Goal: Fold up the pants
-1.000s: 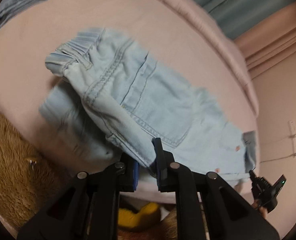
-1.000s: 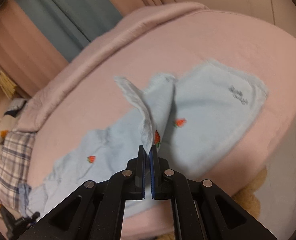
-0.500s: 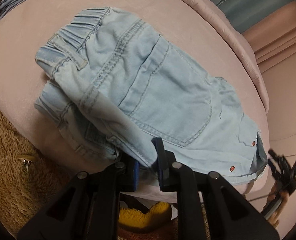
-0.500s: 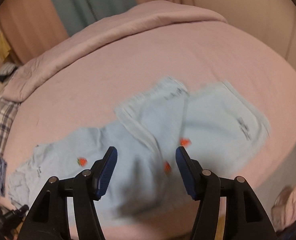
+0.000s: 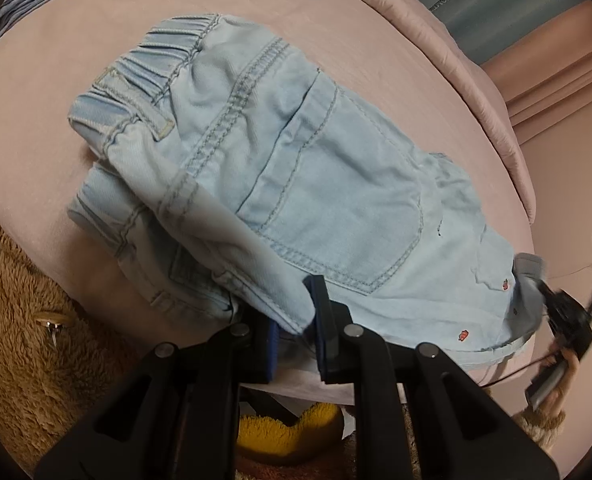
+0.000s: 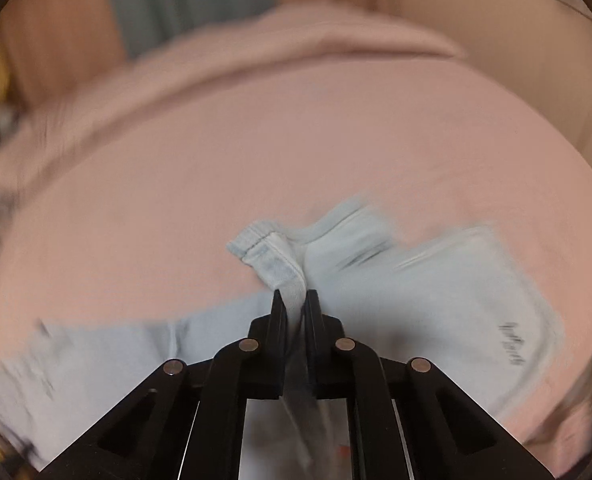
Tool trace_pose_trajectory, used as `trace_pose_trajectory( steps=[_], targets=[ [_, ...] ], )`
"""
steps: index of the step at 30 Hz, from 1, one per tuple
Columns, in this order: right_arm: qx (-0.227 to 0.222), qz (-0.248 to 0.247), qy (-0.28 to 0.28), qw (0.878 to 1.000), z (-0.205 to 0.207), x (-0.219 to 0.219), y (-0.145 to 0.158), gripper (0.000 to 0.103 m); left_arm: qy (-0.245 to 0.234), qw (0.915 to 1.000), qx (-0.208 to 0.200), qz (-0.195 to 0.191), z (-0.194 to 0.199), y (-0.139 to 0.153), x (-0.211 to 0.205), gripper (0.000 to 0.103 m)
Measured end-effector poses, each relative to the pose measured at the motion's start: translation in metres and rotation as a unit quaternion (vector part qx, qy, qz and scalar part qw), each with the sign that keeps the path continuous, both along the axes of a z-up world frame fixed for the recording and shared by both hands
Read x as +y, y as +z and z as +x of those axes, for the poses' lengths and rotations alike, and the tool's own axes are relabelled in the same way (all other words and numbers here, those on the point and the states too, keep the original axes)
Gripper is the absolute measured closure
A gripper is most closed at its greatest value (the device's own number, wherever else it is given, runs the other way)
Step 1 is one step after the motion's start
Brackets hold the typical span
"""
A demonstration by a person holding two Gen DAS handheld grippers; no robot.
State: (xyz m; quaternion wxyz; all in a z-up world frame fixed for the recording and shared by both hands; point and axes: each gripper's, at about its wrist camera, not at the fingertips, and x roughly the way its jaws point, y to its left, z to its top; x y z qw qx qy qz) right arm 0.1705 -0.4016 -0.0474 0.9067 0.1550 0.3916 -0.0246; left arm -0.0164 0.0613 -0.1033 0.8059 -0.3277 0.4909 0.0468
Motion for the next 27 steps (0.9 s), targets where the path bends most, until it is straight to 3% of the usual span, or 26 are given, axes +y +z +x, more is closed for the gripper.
trace_pose_trajectory(
  steps=[3,5,8,12,15,18,22,25,26,27],
  targets=[
    [-0.062,0.056,-0.089,0.992,-0.049,-0.051,0.013,0.099,0.001,1.0000,-0.002,0.000,-0.001,0.000,0.000,0.087],
    [-0.080,0.089,-0.136,0.984,-0.081,-0.079,0.005,0.099,0.000,1.0000,-0.004,-0.001,-0.001,0.000,0.000,0.087],
    [-0.060,0.132,-0.176,0.974,-0.113,-0.104,-0.027,0.099,-0.002,1.0000,-0.004,0.001,-0.001,0.001,-0.001,0.087],
    [0.002,0.170,-0.191,0.967,-0.121,-0.120,-0.074,0.099,-0.004,1.0000,-0.006,-0.003,-0.002,0.003,0.000,0.087],
    [0.005,0.219,-0.203,0.954,-0.127,-0.134,-0.083,0.098,-0.003,0.9998,-0.010,-0.016,-0.004,0.005,0.004,0.082],
    [-0.004,0.192,-0.215,0.957,-0.127,-0.134,-0.069,0.095,0.004,0.9997,-0.022,-0.002,-0.008,0.015,0.007,0.071],
    [-0.002,0.180,-0.210,0.961,-0.126,-0.137,-0.061,0.088,0.019,0.9991,-0.038,-0.004,-0.011,0.023,0.018,0.066],
    [0.002,0.158,-0.214,0.964,-0.120,-0.135,-0.062,0.095,0.027,0.9982,-0.036,-0.039,-0.012,0.019,0.027,0.072],
    [-0.004,0.153,-0.211,0.966,-0.121,-0.134,-0.062,0.097,0.028,0.9982,-0.038,-0.038,-0.012,0.020,0.028,0.084],
    [-0.005,0.149,-0.207,0.967,-0.111,-0.137,-0.058,0.098,0.024,0.9987,-0.038,-0.025,-0.013,0.023,0.027,0.086]
  ],
)
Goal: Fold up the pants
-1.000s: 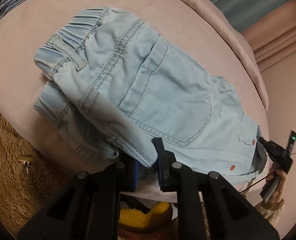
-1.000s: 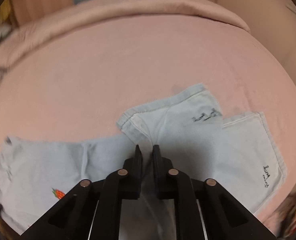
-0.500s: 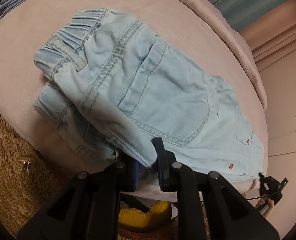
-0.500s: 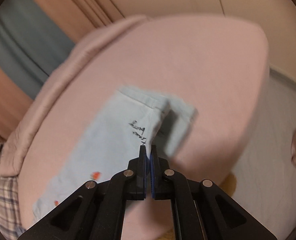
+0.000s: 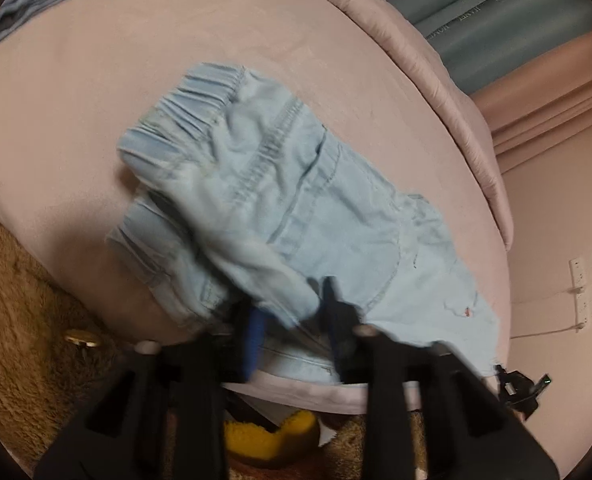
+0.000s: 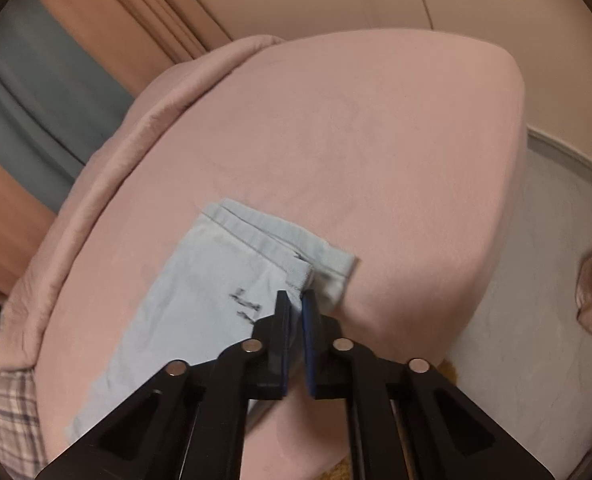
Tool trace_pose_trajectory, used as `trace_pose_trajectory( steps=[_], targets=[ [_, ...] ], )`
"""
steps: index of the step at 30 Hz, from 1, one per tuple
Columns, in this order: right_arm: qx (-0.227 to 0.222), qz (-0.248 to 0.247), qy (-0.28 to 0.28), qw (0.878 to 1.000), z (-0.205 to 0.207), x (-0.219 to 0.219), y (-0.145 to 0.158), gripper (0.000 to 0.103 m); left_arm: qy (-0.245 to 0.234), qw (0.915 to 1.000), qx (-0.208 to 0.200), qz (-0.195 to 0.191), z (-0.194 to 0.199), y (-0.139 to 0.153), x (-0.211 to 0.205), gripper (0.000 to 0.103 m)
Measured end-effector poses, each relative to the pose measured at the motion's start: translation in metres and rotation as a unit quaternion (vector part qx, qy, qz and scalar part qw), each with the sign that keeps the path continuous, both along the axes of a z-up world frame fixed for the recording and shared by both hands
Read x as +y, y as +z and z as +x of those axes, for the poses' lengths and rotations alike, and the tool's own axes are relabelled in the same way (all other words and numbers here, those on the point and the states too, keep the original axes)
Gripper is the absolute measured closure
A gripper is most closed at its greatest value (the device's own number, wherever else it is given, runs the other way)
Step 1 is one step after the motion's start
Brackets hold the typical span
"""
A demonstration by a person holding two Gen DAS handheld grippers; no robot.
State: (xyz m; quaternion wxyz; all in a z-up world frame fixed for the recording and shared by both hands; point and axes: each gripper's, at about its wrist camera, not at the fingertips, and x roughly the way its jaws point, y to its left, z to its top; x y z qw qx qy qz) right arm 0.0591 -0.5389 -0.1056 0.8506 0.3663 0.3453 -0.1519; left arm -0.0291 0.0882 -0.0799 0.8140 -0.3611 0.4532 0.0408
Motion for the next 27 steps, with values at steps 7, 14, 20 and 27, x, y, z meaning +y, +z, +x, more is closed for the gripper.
trace_pose_trajectory(
  steps=[7,14,20,27],
  targets=[
    [-0.052,-0.044,0.002,0.998,0.011,-0.006,0.042,0.099,-0.047,0.9988,0.014,0.007,-0.002,0.003,-0.018,0.087],
    [0.027,-0.029,-0.006,0.999,0.023,-0.015,-0.009,0.099,-0.054,0.9974,0.047,0.000,-0.002,-0.018,-0.021,0.086],
    [0.006,-0.013,-0.019,1.000,0.005,-0.019,-0.006,0.099,-0.060,0.9967,0.053,0.013,0.002,-0.020,-0.025,0.085],
    [0.046,-0.023,-0.016,0.999,0.019,-0.016,-0.019,0.099,-0.068,0.9966,0.042,0.021,-0.003,-0.006,-0.022,0.065]
  ],
)
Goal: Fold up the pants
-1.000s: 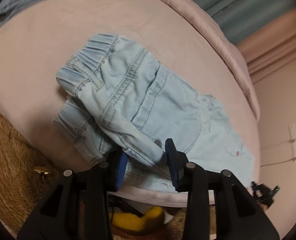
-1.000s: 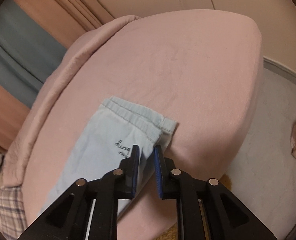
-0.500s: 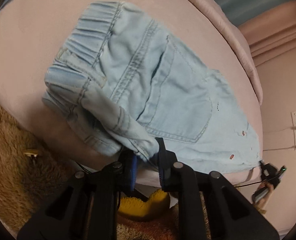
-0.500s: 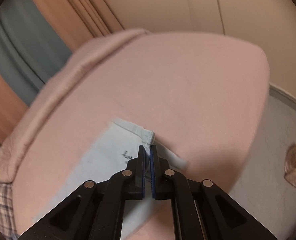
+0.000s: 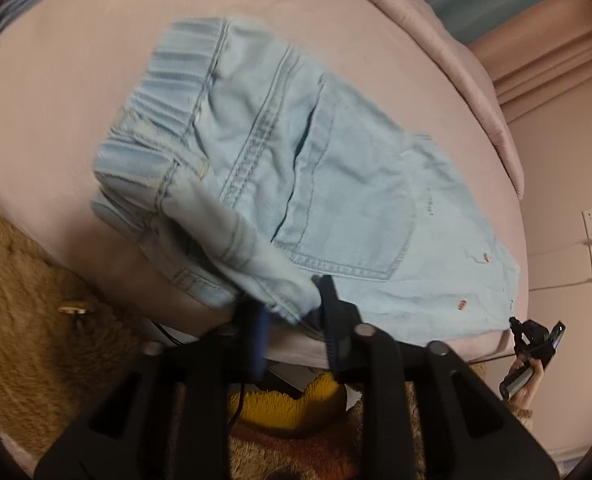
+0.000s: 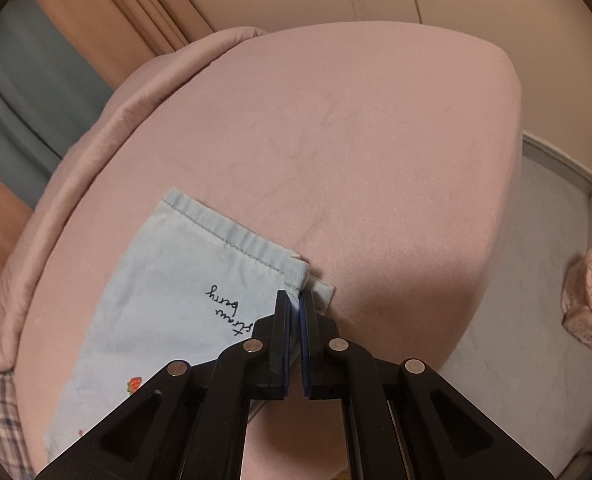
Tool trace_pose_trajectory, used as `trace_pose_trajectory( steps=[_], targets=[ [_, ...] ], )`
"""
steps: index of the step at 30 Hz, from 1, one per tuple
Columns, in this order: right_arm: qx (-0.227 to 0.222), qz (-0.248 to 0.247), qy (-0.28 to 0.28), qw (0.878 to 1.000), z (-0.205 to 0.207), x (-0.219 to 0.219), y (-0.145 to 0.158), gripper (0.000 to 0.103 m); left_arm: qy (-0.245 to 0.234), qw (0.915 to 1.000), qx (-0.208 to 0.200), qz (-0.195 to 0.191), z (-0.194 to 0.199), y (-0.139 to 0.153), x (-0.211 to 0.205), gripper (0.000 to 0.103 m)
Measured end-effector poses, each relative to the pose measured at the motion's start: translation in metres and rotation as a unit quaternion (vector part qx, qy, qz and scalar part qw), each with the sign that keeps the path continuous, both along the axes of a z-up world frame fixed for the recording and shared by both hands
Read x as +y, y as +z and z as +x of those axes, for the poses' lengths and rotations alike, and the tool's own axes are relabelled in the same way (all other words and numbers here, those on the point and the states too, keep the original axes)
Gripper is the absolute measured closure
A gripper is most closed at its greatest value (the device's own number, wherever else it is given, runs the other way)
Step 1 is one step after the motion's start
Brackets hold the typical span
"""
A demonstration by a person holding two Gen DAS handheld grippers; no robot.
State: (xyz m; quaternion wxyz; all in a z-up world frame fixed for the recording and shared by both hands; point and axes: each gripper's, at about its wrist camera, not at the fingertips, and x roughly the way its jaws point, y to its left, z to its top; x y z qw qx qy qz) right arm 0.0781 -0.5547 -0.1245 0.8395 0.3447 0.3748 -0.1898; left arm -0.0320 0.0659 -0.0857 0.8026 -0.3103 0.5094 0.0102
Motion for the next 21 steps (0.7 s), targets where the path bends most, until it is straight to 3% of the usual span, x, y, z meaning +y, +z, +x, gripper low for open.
trace_pose_trajectory(
  steps=[3,4,6,10,13,16,17,19,21],
  targets=[
    [0.033,-0.042,0.004,0.999,0.004,0.009,0.018,0.093,0.012,0.9980,-0.033,0.053,-0.007,0.027,0.009,0.040],
    [0.034,-0.063,0.009,0.997,0.004,0.015,0.027,0.090,0.016,0.9970,-0.043,0.062,-0.008,0.033,0.013,0.037],
    [0.024,-0.091,0.032,0.995,0.008,0.034,0.047,0.065,0.022,0.9955,-0.061,0.069,-0.006,0.043,0.025,0.032],
    [-0.024,-0.101,0.145,0.984,0.030,0.099,0.084,0.060,0.031,0.9938,-0.074,0.078,0.017,0.050,0.049,0.032],
    [-0.050,-0.084,0.265,0.959,0.054,0.170,0.098,0.060,0.021,0.9954,-0.073,0.059,0.042,0.044,0.060,0.031],
    [-0.049,-0.048,0.377,0.924,0.078,0.245,0.098,0.060,0.005,0.9971,-0.060,0.046,0.066,0.029,0.069,0.031],
    [-0.042,-0.033,0.419,0.907,0.087,0.276,0.095,0.060,0.008,0.9977,-0.045,0.051,0.074,0.022,0.073,0.033],
    [-0.032,-0.020,0.468,0.883,0.099,0.317,0.089,0.060,0.012,0.9983,-0.024,0.052,0.084,0.011,0.075,0.034],
    [-0.013,-0.025,0.503,0.864,0.111,0.358,0.082,0.060,0.001,0.9997,-0.014,0.020,0.086,-0.001,0.079,0.049]
  ],
)
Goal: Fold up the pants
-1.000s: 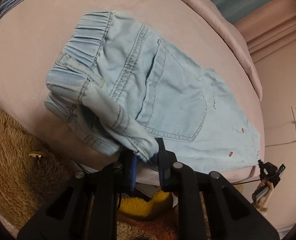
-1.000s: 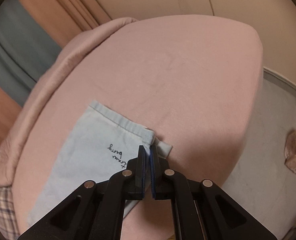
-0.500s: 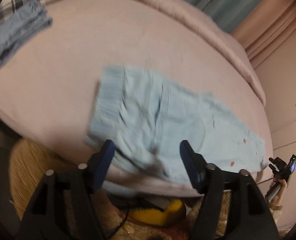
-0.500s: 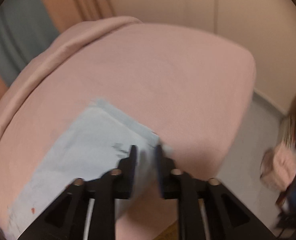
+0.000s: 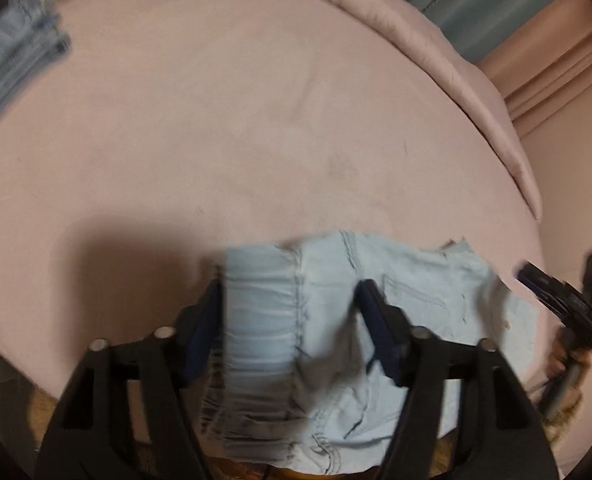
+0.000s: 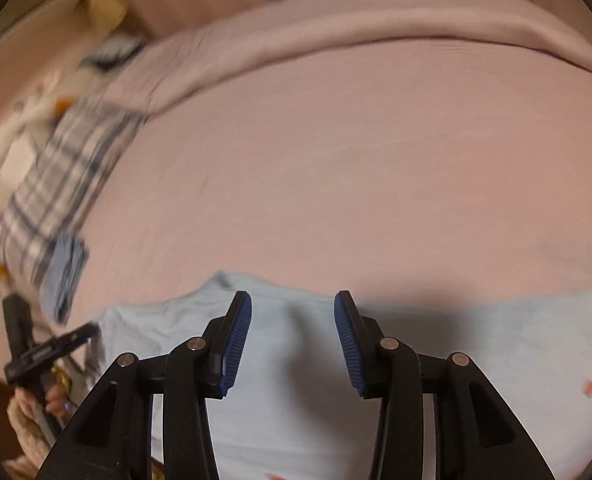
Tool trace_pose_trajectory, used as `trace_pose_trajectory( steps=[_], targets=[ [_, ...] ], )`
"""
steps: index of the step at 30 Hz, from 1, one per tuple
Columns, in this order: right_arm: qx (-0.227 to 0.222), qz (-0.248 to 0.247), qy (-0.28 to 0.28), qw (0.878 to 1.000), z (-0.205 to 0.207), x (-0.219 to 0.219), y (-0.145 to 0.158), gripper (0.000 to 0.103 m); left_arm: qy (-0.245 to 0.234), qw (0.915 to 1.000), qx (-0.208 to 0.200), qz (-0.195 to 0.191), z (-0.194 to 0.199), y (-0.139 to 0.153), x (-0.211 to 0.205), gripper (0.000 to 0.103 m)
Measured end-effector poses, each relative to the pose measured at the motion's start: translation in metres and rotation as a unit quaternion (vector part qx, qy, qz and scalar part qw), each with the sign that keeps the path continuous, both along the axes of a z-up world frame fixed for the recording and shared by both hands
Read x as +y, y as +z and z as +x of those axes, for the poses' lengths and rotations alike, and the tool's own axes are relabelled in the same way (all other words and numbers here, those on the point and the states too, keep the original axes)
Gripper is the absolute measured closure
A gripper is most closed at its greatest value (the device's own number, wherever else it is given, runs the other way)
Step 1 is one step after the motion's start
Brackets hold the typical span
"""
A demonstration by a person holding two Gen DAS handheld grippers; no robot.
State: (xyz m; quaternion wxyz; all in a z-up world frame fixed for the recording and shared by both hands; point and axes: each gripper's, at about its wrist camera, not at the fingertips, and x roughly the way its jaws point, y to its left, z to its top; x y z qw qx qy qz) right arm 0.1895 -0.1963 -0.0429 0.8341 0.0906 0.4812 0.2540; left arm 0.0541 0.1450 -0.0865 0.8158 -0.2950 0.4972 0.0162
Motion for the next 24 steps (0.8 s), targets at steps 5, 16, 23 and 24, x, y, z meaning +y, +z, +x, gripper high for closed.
trace_pose_trajectory(
  steps=[5,16,23,24],
  targets=[
    [0.037,-0.007,0.068,0.997,0.019,0.056,-0.017,0.060,-0.017,0.9998,0.001,0.006,-0.007,-0.005,-0.005,0.065],
    [0.052,-0.044,0.119,0.991,0.015,0.075,-0.032,0.092,-0.018,0.9995,-0.012,0.024,-0.022,-0.007,-0.010,0.068],
    [0.022,-0.030,0.101,0.994,0.020,0.076,-0.018,0.098,-0.022,0.9983,-0.009,0.054,-0.015,-0.007,-0.017,0.068],
    [0.025,-0.039,0.097,0.994,0.021,0.079,-0.025,0.098,-0.022,0.9981,-0.009,0.057,-0.016,-0.007,-0.017,0.068]
  ],
)
